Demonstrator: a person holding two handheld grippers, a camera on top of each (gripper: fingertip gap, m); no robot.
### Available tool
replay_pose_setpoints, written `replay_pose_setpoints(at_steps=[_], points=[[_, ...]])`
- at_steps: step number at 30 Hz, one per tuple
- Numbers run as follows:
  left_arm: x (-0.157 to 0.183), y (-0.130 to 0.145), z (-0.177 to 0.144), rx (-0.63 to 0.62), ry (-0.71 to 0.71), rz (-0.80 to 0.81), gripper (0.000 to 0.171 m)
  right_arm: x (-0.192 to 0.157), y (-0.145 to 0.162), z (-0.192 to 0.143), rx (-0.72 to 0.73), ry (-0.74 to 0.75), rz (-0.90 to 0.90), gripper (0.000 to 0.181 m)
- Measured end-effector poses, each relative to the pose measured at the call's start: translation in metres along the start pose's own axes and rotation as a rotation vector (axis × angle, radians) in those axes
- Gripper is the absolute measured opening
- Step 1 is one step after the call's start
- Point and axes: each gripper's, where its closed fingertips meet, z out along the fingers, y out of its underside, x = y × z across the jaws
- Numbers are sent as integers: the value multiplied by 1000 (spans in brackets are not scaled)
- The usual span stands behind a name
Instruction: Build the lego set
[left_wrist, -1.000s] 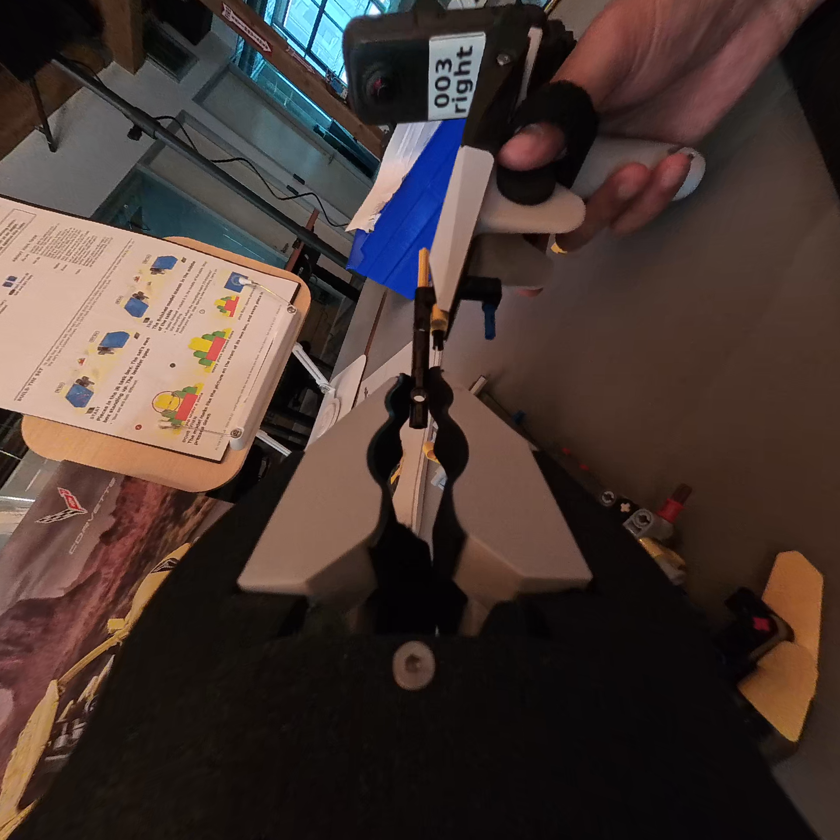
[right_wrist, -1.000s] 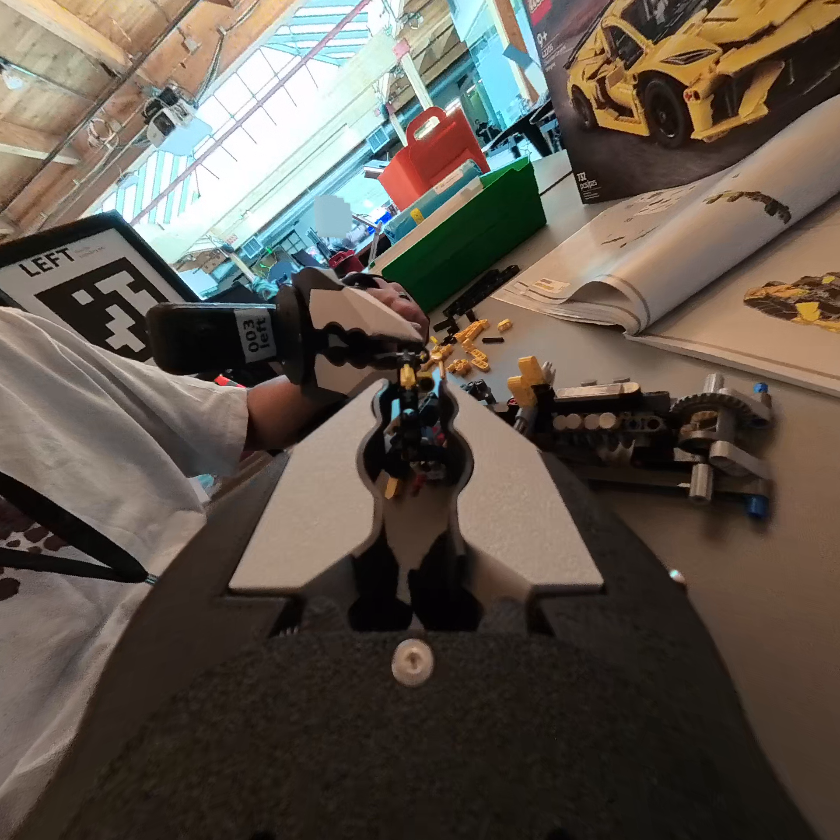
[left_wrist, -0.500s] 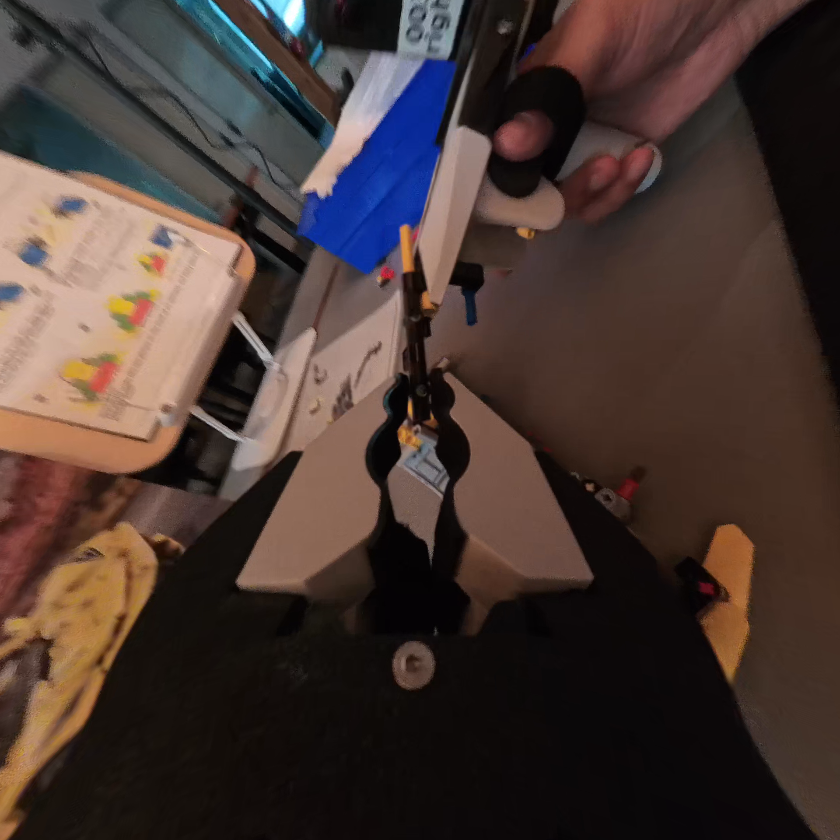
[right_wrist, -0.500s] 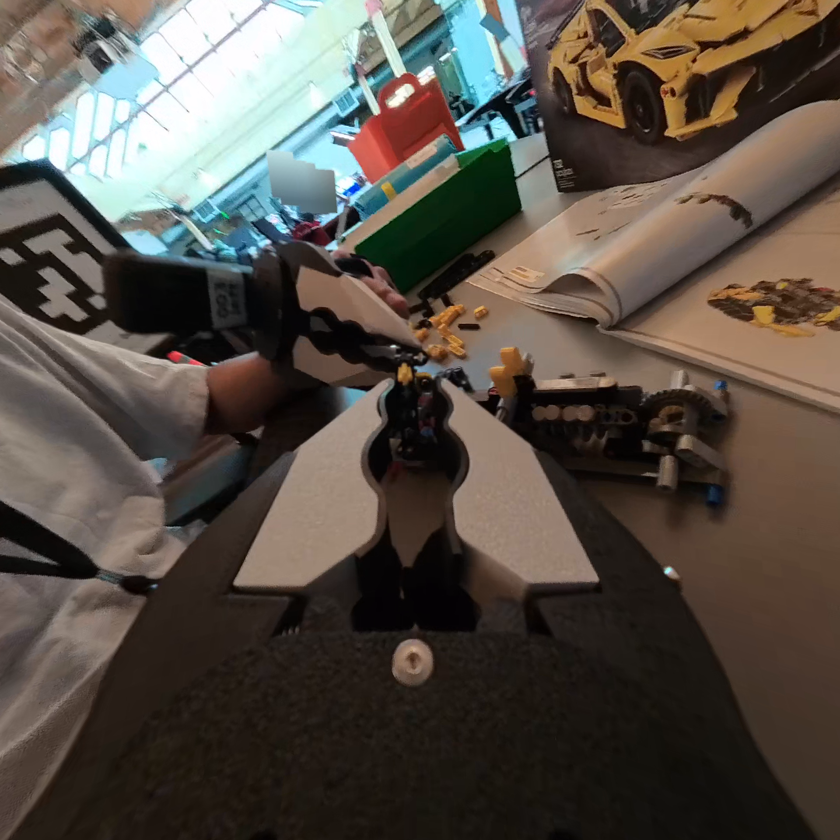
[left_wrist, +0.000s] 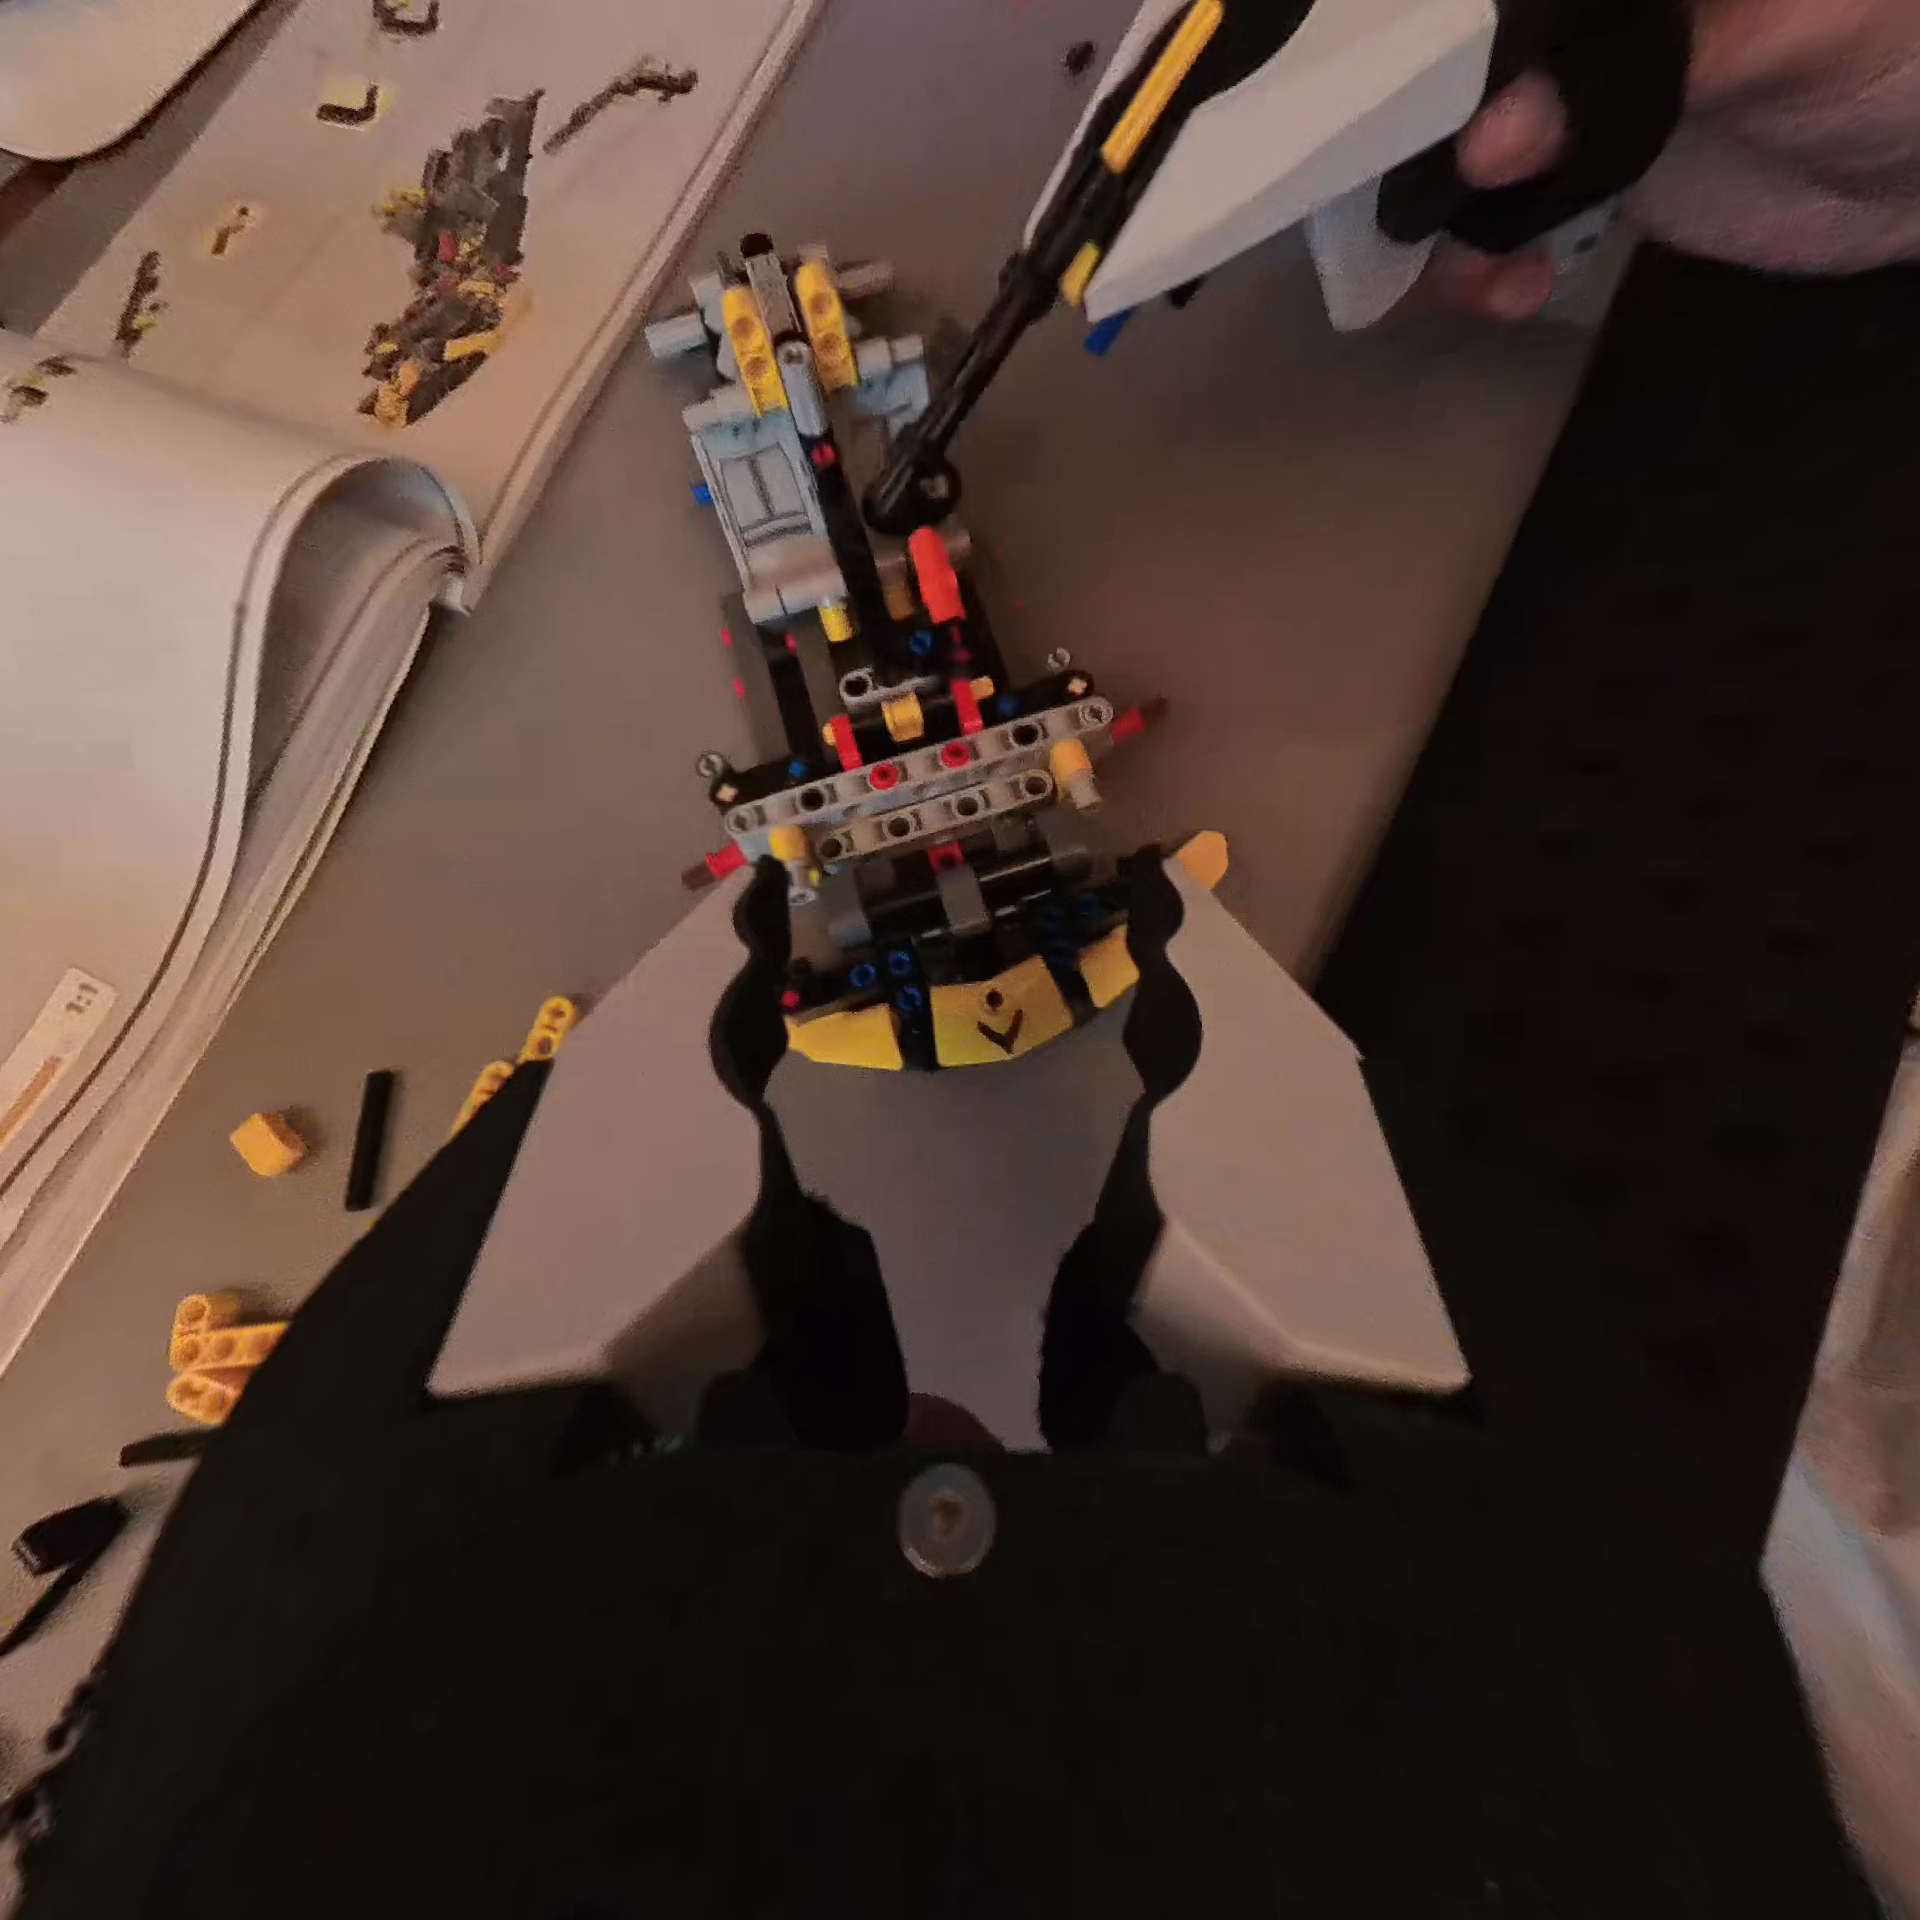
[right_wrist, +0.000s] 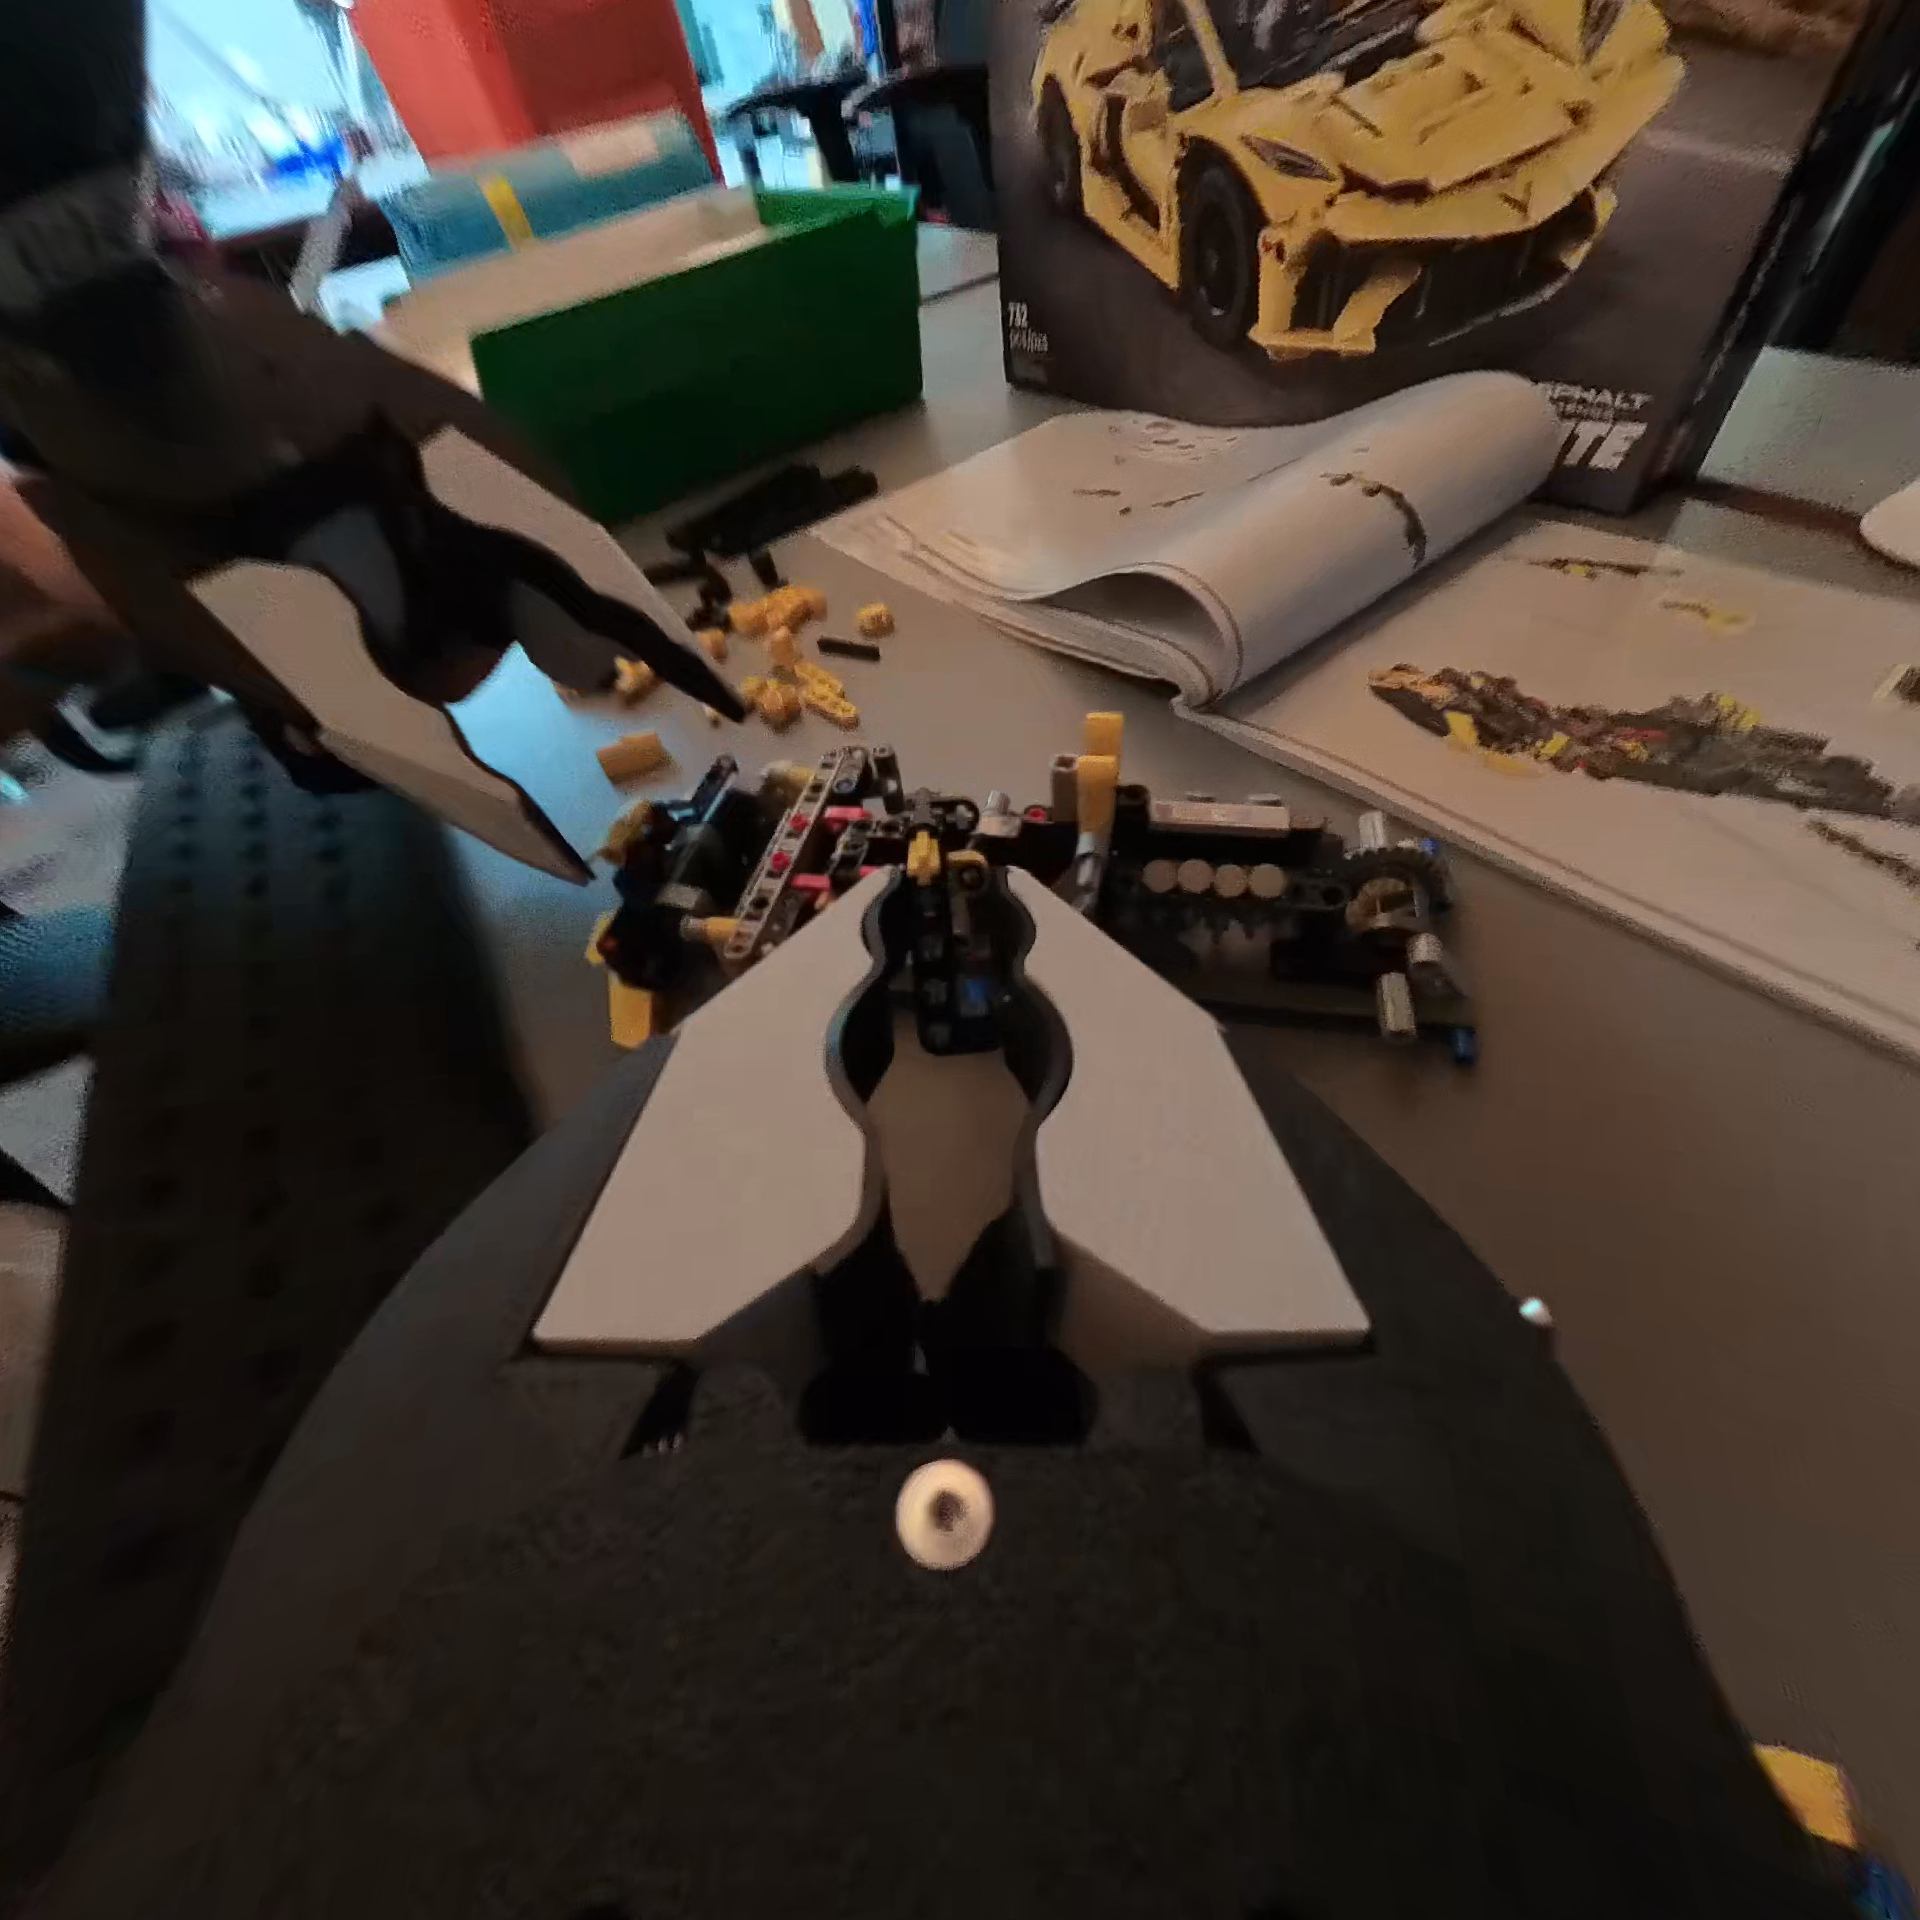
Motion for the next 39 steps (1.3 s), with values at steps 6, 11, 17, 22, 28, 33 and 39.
replay_pose_setpoints(at_steps=[6,11,17,22,28,33,39], points=[[-5,-29,16,69,-73,-77,42,-17,-6,18,-4,40,-40,14],[-22,-39,29,63,-182,175,21,-37,-9,22,27,-19,-35,14],[-25,-40,39,38,-243,565,9,-30,11,22,-61,40,-140,15],[-29,-41,47,47,-257,732,9,-21,27,27,-177,121,-181,14],[-36,-40,44,66,-107,518,21,-14,36,35,-274,169,-137,14],[-28,-38,42,126,79,304,22,-14,36,34,-292,218,-199,13],[-21,-39,45,185,132,364,12,-15,39,32,-368,211,-137,13]])
